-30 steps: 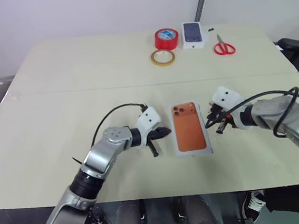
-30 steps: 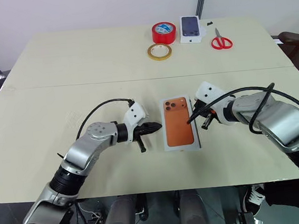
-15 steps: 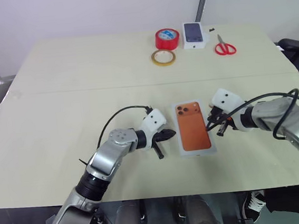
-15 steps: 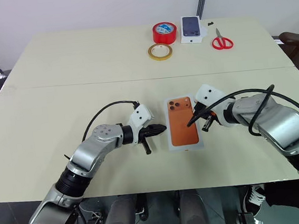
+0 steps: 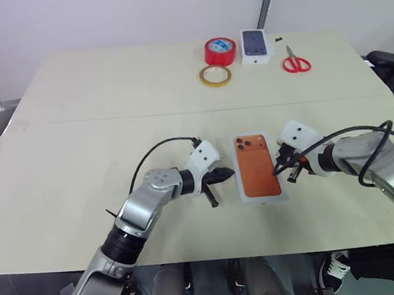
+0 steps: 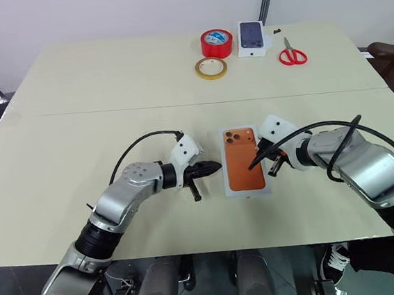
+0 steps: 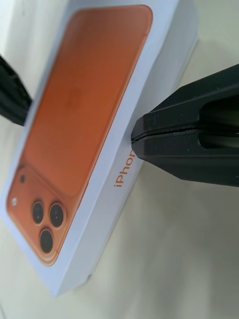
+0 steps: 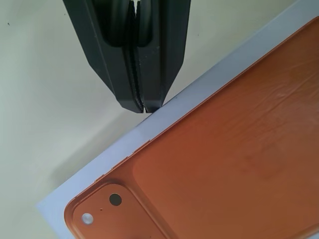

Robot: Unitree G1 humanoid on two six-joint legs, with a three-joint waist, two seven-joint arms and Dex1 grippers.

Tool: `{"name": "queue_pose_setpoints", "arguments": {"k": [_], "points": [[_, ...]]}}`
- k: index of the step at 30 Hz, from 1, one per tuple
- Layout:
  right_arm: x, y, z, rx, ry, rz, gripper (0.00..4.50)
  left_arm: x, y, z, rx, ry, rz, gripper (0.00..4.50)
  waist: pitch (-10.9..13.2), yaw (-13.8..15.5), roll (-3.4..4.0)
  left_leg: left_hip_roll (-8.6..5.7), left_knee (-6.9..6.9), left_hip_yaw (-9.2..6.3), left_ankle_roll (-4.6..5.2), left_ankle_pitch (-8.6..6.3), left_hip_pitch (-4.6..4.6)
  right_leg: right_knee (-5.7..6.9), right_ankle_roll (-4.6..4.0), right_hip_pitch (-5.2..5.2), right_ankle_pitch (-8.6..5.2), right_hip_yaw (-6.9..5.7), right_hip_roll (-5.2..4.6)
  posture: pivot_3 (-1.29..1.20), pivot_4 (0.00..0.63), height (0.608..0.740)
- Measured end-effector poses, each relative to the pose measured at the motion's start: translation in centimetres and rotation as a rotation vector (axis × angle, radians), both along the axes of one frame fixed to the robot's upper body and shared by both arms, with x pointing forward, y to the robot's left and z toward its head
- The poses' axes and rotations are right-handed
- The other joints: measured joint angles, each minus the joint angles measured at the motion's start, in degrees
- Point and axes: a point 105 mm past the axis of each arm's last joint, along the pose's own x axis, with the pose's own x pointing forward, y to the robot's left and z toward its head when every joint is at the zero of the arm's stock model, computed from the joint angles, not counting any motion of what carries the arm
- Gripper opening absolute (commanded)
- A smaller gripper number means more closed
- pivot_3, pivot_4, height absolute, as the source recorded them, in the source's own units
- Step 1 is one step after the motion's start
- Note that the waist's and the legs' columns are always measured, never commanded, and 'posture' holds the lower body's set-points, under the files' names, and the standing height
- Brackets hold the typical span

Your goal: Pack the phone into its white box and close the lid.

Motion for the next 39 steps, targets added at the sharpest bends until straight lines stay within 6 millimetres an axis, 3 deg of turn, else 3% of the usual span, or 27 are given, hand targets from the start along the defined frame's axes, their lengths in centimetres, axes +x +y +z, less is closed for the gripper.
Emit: {"name": "queue_pose_setpoints", "arguments": {"k": [13,18,22,29,39], "points": [[-0.2,-0.4,-0.2,-0.018,-0.002,0.017,0.05,0.2,0.1,0.2,-0.009,-0.003,0.015,0.0,0.0,0.04,0.0,-0.02,0.02,0.0,0.0,0.0,0.0,0.01,0.06,0.0,0.03,0.0,0.0,0.0,0.15,0.736],[-0.4,-1.9,2.0,-0.004,-0.056,0.035,0.05,1.7,0.9,2.5,-0.104,-0.024,0.089,0.0,-0.01,0.08,-0.01,-0.02,0.04,-0.02,0.0,0.0,0.01,0.01,0.11,0.04,0.06,-0.01,0.01,0.0,0.15,0.736],[-2.3,-1.3,1.4,0.077,0.018,0.107,0.05,2.1,-0.1,3.5,-0.123,-0.039,0.072,0.0,-0.02,0.15,-0.03,-0.07,0.05,-0.02,0.0,0.0,0.02,0.01,0.15,0.08,0.06,-0.01,0.01,0.0,0.15,0.736],[-5.8,0.9,-0.6,0.142,0.133,0.211,0.05,2.2,-2.0,0.5,0.061,-0.049,0.021,0.0,-0.03,0.08,-0.05,-0.06,0.06,-0.05,0.0,0.0,0.09,0.02,0.06,0.13,0.01,-0.01,0.03,0.0,0.15,0.736],[-5.4,0.9,-1.3,0.137,0.116,0.142,0.05,2.6,-1.9,0.3,0.099,-0.059,0.045,0.0,-0.06,0.0,-0.09,0.02,-0.04,-0.07,0.06,-0.07,0.76,-0.13,-0.04,0.71,-0.11,-0.02,0.0,0.0,0.15,0.736]]}}
